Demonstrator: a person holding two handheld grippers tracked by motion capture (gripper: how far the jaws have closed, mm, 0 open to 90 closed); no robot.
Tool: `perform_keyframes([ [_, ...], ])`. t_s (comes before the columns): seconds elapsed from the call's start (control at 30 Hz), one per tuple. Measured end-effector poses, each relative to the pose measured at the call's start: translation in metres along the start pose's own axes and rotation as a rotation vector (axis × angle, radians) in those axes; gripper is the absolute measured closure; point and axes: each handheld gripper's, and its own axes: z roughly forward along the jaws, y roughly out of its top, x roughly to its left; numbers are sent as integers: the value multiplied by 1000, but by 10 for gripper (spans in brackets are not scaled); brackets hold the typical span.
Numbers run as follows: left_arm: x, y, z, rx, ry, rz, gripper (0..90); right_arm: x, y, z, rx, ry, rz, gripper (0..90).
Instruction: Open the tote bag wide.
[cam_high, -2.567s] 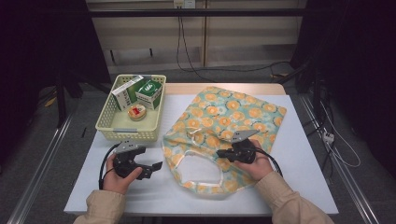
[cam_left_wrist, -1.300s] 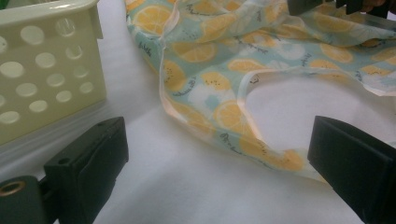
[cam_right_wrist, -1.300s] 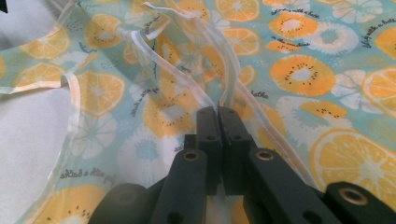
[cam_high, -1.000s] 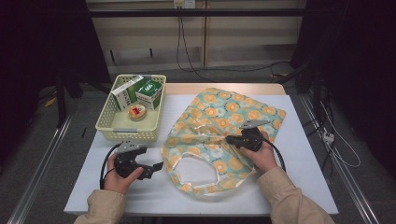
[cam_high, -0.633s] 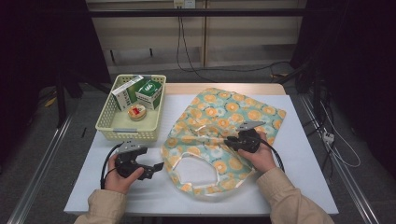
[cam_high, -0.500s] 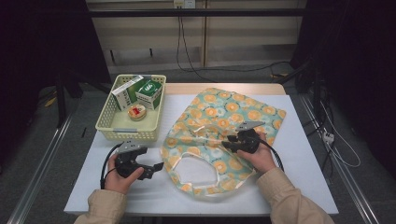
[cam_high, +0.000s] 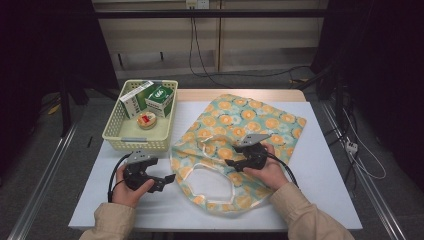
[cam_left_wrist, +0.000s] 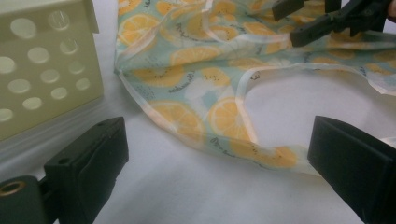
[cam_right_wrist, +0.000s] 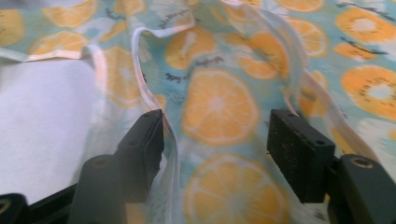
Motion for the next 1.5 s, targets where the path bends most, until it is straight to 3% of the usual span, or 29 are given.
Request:
perform_keyframes([
  [0.13,0,0,0,-1,-1,-1,50,11,-1,8,47,20,-36,298],
  [0.27,0,0,0,-4,-3,-2,50,16,0,10,52,18,-55,290],
  [0.33,0,0,0,-5,-2,-2,49,14,-1,10,52,13,-44,292],
  [0.63,0,0,0,0,-4,-1,49,-9,-5,3,43,-99,31,348],
  [0.9,0,-1,1,4,0,-4,50,-19,-7,2,33,-115,59,487],
  [1.3,1,-2,2,3,-2,-8,50,-32,-8,-1,25,-128,86,804],
  [1.5,1,-2,2,3,-2,-8,50,-34,-8,0,24,-141,68,888],
])
